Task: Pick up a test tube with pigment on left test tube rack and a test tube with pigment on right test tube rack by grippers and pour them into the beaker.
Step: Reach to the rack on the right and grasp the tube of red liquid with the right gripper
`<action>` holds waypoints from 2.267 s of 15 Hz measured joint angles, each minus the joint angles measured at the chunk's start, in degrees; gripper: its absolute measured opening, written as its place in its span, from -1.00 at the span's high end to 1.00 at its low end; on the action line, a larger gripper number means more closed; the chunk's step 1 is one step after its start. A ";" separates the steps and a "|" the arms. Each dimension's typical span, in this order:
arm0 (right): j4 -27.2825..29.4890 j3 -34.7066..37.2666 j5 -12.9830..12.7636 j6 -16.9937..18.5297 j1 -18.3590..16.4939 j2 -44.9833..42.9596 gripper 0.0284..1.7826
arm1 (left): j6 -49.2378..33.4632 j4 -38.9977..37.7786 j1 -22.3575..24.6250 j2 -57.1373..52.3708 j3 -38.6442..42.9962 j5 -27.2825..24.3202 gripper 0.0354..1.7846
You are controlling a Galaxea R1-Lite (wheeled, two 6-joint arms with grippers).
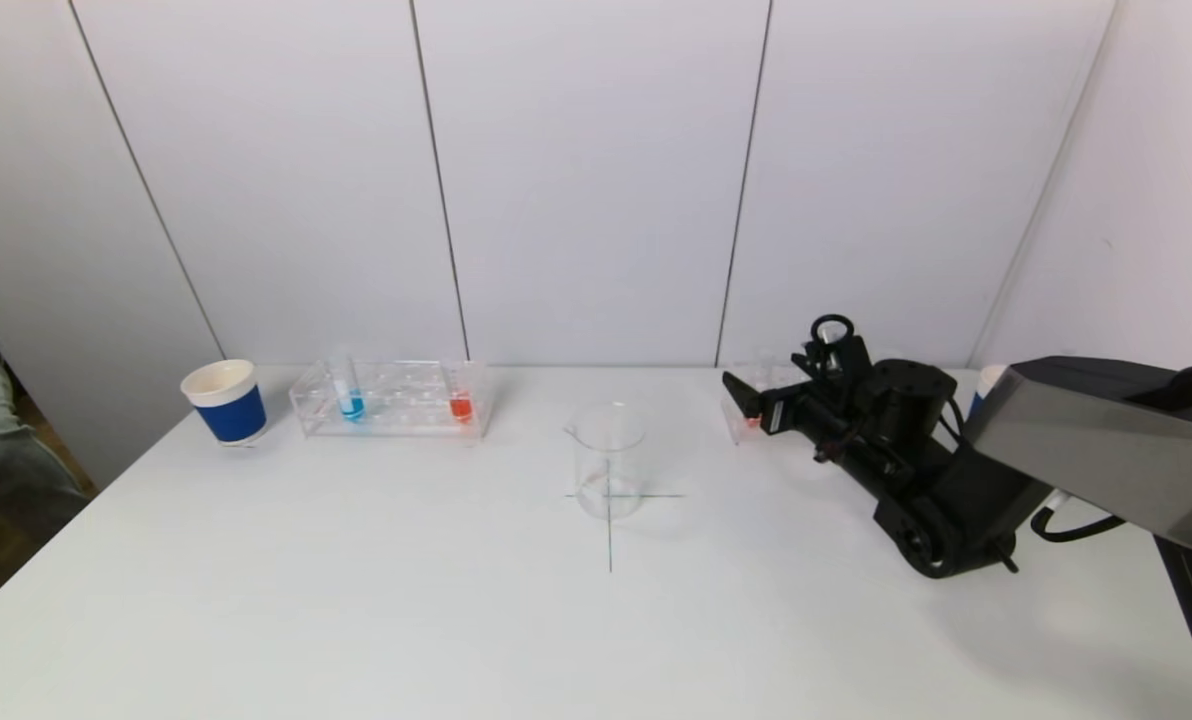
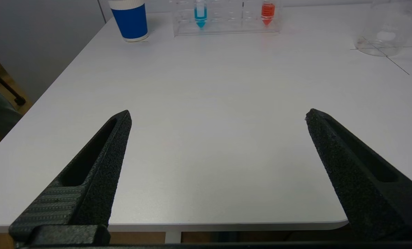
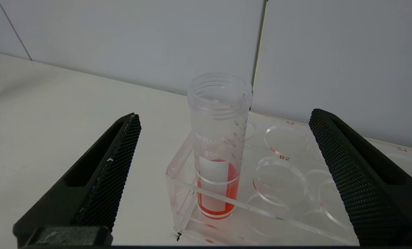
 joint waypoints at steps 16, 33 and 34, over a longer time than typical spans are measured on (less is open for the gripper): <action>-0.16 -2.29 -0.78 0.34 -0.01 1.38 -0.99 | -0.01 0.00 0.00 0.00 -0.01 0.02 -0.98; 0.06 -3.06 -0.89 0.28 0.93 1.54 -0.99 | -0.01 0.00 0.02 0.00 -0.01 0.00 -0.98; 0.06 -3.06 -0.89 0.28 0.93 1.56 -0.99 | 0.00 0.00 0.02 0.00 -0.01 0.02 -0.98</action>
